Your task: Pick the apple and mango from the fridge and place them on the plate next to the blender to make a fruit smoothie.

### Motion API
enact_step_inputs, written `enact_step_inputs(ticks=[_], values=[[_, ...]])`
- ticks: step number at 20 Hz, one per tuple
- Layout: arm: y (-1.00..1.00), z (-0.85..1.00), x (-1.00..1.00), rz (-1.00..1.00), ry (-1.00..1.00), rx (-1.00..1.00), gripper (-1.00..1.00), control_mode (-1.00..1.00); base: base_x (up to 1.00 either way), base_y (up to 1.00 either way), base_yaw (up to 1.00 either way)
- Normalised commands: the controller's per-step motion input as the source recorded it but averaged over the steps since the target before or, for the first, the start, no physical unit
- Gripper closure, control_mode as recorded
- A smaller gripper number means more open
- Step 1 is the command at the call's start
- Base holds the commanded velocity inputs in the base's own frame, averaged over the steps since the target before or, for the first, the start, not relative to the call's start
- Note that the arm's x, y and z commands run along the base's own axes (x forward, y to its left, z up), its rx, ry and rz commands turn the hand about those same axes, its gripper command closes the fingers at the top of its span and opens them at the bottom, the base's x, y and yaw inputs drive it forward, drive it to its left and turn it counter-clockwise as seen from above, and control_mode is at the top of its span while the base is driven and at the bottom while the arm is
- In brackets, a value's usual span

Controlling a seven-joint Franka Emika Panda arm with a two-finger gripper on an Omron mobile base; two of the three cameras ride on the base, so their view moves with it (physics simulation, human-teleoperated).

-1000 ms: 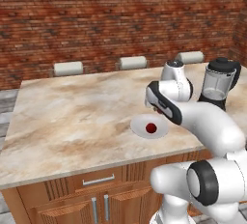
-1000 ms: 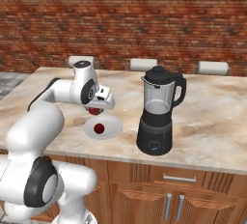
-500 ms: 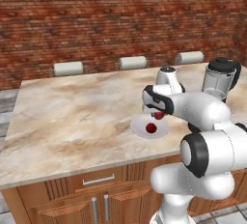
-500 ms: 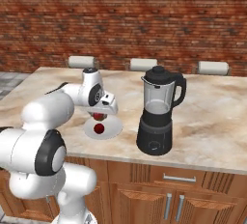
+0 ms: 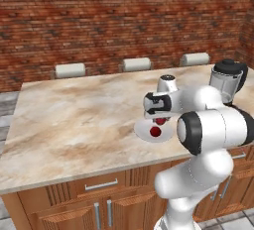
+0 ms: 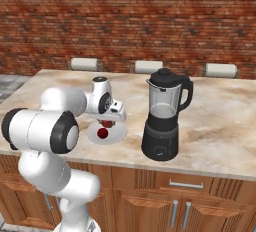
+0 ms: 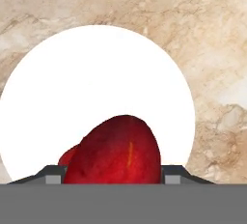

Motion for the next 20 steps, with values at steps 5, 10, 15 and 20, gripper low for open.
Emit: enact_step_inputs(ticks=[5, 10, 15, 20], values=[[-0.01, -0.10, 0.15, 0.00, 0.00, 0.00, -1.00, -1.00, 0.00, 0.00, 0.00], [0.00, 0.08, 0.01, 0.00, 0.00, 0.01, -1.00, -1.00, 0.00, 0.00, 0.00], [0.01, 0.32, -0.12, 0.00, -0.01, 0.00, -1.00, -1.00, 0.00, 0.00, 0.00], [0.27, 0.43, -0.86, 0.00, -0.14, -0.03, -1.00, -1.00, 0.00, 0.00, 0.00]])
